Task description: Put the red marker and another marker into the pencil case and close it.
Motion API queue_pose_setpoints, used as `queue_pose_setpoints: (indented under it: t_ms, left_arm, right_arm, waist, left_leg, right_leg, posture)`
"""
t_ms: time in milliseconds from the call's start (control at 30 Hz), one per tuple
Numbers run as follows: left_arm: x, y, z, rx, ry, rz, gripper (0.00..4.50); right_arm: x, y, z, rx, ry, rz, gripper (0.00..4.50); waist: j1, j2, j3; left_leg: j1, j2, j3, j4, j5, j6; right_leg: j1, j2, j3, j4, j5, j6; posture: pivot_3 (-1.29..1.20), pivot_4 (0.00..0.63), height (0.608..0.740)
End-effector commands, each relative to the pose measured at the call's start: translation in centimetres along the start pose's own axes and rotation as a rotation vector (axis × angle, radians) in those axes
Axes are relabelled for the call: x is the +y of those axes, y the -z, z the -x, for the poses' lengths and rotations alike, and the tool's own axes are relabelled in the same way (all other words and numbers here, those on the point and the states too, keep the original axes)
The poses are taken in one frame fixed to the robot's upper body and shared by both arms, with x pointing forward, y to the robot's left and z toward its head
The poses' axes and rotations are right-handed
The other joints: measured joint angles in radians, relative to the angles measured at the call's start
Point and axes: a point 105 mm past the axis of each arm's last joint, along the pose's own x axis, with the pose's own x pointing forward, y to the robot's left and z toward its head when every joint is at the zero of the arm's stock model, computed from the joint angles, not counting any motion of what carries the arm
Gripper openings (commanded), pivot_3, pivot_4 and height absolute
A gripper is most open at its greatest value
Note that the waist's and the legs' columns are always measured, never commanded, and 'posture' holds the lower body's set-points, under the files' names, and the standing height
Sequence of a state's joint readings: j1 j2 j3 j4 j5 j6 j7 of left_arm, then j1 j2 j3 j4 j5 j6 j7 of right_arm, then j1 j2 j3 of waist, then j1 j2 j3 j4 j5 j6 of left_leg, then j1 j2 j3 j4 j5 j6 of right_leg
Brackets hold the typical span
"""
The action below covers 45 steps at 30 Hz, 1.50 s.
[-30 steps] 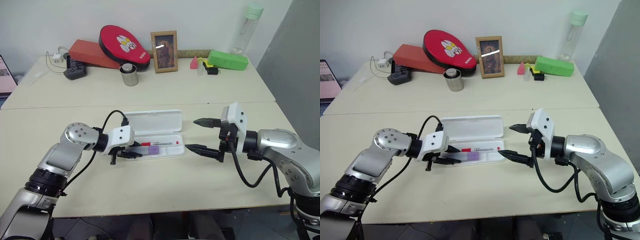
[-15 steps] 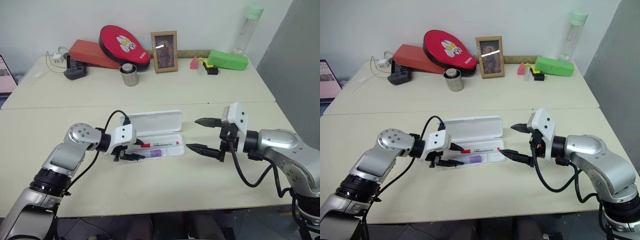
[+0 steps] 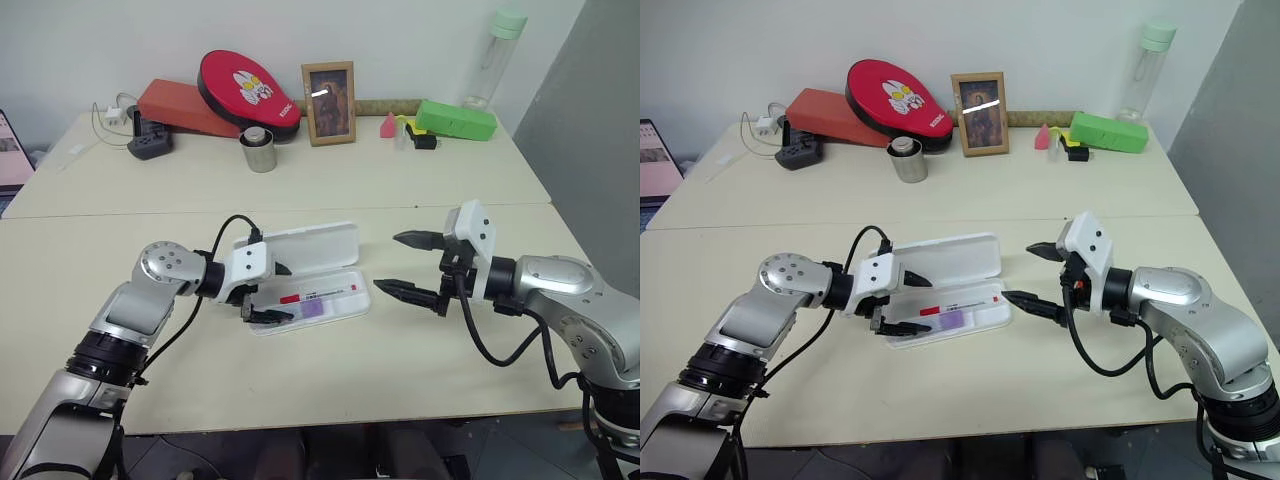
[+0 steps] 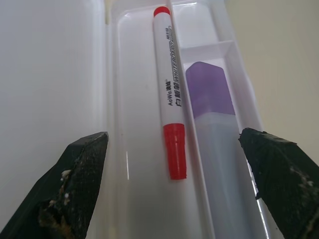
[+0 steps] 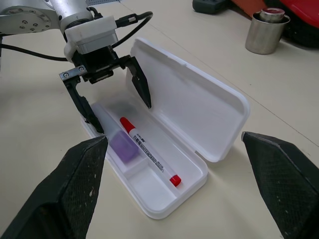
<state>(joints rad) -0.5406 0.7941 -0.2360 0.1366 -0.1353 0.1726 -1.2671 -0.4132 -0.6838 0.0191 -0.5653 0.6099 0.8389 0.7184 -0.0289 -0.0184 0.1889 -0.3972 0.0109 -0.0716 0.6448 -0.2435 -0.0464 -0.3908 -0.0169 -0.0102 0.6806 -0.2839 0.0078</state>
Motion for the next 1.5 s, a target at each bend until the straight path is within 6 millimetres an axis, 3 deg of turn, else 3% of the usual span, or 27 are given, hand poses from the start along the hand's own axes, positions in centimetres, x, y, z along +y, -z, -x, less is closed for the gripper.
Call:
queue_pose_setpoints:
  t_ms: [33,133,267,300,367,467,667,833,1033,1133,1400,1500]
  left_arm:
    - [1.7,-2.2,1.1,-0.075,-0.081,-0.046,4.47]
    - [0.3,-4.4,1.1,-0.181,-0.012,0.001,4.47]
    - [-0.8,-5.8,1.0,-0.244,0.022,0.035,4.47]
    - [-1.2,-6.4,0.8,-0.278,0.032,0.05,4.47]
    - [-2.1,-8.0,0.1,-0.365,0.052,0.072,4.47]
    - [-3.0,-9.9,-0.8,-0.463,0.069,0.101,4.47]
    - [-3.5,-11.9,-3.4,-0.528,0.02,0.095,4.47]
    - [-2.6,-13.4,-4.6,-0.603,-0.077,0.085,4.47]
    - [-2.5,-14.6,-4.6,-0.657,-0.087,0.081,4.47]
    - [-2.7,-14.6,-4.5,-0.655,-0.08,0.082,4.5]
    - [-2.8,-15.0,-4.4,-0.679,-0.063,0.088,4.5]
    - [-2.8,-15.0,-4.4,-0.681,-0.057,0.086,4.5]
  right_arm:
    - [-0.5,-1.3,0.5,-0.039,0.036,0.045,4.5]
    - [-0.7,-1.0,1.0,-0.028,0.054,0.029,4.5]
    - [-2.1,0.0,2.1,0.009,0.153,-0.016,4.5]
    - [-3.2,0.7,2.7,0.033,0.23,-0.043,4.5]
    - [-6.7,4.1,5.0,0.186,0.483,-0.146,4.5]
    - [-8.8,7.3,7.8,0.338,0.686,-0.231,4.5]
    - [-11.0,10.9,11.3,0.486,0.915,-0.283,4.5]
    - [-11.4,11.6,11.6,0.48,0.945,-0.324,4.5]
    - [-11.5,13.0,12.4,0.509,0.968,-0.359,4.5]
    - [-11.4,12.9,12.2,0.5,0.952,-0.364,4.0]
    - [-11.2,12.7,12.1,0.495,0.934,-0.356,2.17]
    - [-11.2,12.7,12.2,0.492,0.934,-0.357,1.18]
  waist:
    - [0.0,0.0,0.0]
    - [-0.001,0.0,0.0]
    - [0.0,0.0,0.0]
    - [0.0,0.0,0.0]
    - [0.0,0.0,0.0]
    - [0.004,-0.001,0.0]
    - [0.0,0.0,-0.001]
    - [0.0,0.0,-0.001]
    - [0.001,0.0,-0.001]
    - [0.001,0.0,-0.001]
    - [0.001,0.0,-0.001]
    - [0.001,0.0,-0.001]
  left_leg:
    - [0.0,0.0,0.0,0.0,0.0,0.0]
    - [0.0,0.0,0.0,0.0,0.0,0.0]
    - [-0.001,0.001,0.0,0.0,0.0,0.0]
    - [0.0,0.001,0.0,0.0,0.0,0.0]
    - [0.0,0.001,-0.001,0.0,0.0,0.0]
    - [0.0,0.001,0.0,0.001,0.0,0.0]
    - [0.001,-0.001,0.001,0.0,0.0,0.0]
    - [0.001,-0.001,0.002,0.001,0.0,0.0]
    - [0.001,-0.001,0.003,0.001,0.0,0.0]
    - [0.002,-0.001,0.003,0.001,0.0,0.0]
    - [0.002,-0.001,0.003,0.001,0.0,0.0]
    - [0.002,-0.001,0.003,0.001,0.0,0.0]
  right_leg:
    - [0.0,0.0,0.0,0.0,0.0,0.0]
    - [0.0,0.0,0.0,0.0,0.0,0.0]
    - [0.0,-0.001,0.0,0.0,0.0,0.0]
    - [0.0,-0.001,0.0,0.0,0.0,0.0]
    - [0.001,-0.001,0.0,0.0,0.0,0.0]
    - [0.001,-0.003,0.001,0.0,0.0,0.0]
    - [0.001,-0.001,0.002,0.001,0.0,0.0]
    - [0.001,-0.001,0.003,0.001,0.0,0.0]
    - [0.002,-0.001,0.003,0.001,0.0,0.0]
    - [0.002,-0.001,0.003,0.001,0.0,0.0]
    - [0.002,-0.001,0.003,0.001,0.0,0.0]
    - [0.002,-0.001,0.003,0.001,0.0,0.0]
  posture:
    - [0.0,0.15,0.74]
    - [0.0,0.15,0.74]
    - [0.0,0.15,0.74]
    - [0.0,0.15,0.74]
    - [0.0,0.15,0.74]
    - [0.0,0.15,0.74]
    - [0.0,0.15,0.74]
    - [0.0,0.15,0.74]
    - [0.0,0.15,0.74]
    - [0.0,0.15,0.74]
    - [0.0,0.15,0.74]
    - [0.0,0.15,0.74]
